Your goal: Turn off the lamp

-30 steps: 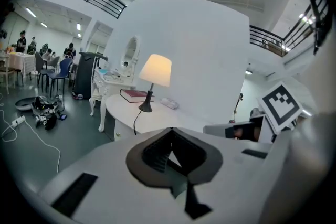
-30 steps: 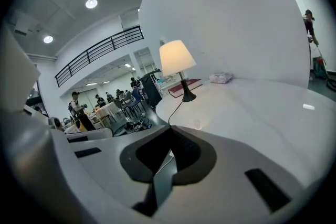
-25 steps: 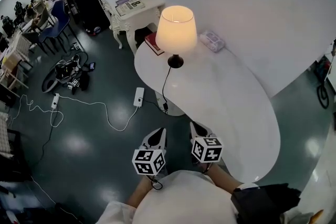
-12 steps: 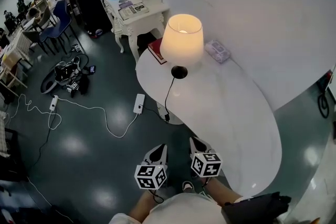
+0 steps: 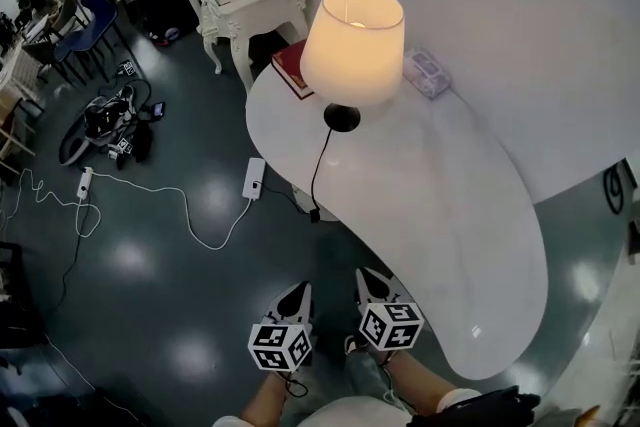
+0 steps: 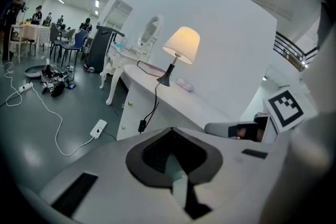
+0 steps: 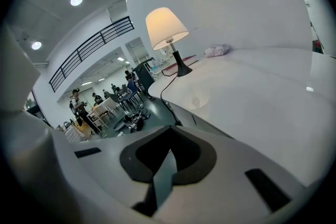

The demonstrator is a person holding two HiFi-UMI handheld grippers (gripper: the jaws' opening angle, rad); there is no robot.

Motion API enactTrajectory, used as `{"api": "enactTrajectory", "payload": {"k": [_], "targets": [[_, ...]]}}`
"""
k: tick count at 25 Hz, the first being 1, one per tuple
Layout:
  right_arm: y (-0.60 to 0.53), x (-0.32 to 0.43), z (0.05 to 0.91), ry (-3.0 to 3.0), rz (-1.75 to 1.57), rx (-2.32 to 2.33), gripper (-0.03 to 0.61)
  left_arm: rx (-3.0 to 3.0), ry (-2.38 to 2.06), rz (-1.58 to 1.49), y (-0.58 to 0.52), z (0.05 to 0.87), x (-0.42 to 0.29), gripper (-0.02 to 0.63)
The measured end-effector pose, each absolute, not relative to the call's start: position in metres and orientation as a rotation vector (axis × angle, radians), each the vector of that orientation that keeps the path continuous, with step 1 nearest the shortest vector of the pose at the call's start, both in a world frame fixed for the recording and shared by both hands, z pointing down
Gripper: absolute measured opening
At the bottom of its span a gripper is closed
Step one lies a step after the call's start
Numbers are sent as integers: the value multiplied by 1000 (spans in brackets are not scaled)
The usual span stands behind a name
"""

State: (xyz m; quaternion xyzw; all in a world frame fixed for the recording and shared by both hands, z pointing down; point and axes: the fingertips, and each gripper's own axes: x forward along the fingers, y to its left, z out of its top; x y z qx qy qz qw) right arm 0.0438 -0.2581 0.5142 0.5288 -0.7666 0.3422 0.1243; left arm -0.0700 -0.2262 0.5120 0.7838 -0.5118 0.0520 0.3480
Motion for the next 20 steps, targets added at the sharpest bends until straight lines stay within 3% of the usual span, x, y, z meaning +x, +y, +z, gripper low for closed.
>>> {"api": "enactTrajectory", "payload": {"k": [20], "targets": [[-261, 33, 695, -2158, 1105, 1538, -2, 2008, -1201, 219, -249, 710, -55, 9]]}}
